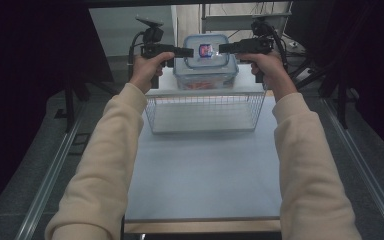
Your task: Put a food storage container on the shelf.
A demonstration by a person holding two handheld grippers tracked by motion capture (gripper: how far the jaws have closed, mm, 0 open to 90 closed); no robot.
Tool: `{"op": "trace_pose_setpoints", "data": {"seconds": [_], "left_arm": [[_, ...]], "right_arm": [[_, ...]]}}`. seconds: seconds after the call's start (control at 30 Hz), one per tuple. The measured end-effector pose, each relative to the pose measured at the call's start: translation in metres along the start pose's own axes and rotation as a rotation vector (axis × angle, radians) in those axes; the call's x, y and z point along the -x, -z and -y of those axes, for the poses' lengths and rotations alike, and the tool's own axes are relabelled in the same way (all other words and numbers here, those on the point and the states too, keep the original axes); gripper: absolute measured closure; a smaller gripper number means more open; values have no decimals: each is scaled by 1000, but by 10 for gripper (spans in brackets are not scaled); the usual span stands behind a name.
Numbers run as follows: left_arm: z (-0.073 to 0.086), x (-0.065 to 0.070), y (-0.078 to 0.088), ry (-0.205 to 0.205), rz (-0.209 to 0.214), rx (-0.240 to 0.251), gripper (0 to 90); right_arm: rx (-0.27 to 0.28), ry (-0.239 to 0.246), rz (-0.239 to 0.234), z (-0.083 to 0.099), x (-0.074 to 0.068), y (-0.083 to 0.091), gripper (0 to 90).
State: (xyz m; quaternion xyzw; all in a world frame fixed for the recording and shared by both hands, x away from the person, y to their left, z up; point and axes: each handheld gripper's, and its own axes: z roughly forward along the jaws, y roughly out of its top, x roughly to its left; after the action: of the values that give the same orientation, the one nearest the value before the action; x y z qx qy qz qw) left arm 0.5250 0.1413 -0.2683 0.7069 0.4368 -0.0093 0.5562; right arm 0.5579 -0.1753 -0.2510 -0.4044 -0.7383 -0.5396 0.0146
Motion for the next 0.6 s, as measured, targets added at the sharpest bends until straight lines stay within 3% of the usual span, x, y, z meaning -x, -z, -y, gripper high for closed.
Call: {"op": "trace_pose_setpoints", "data": {"seconds": [0.23, 0.4, 0.6], "left_arm": [[-1, -8, -7, 70, 20, 12, 447], [0, -17, -11, 108, 41, 16, 380], [0, -21, -15, 104, 43, 28, 320]], "right_arm": [[8, -73, -16, 2, 10, -6, 443], [8, -92, -1, 2, 12, -10, 428], [13, -91, 3, 3, 10, -11, 429]]}}
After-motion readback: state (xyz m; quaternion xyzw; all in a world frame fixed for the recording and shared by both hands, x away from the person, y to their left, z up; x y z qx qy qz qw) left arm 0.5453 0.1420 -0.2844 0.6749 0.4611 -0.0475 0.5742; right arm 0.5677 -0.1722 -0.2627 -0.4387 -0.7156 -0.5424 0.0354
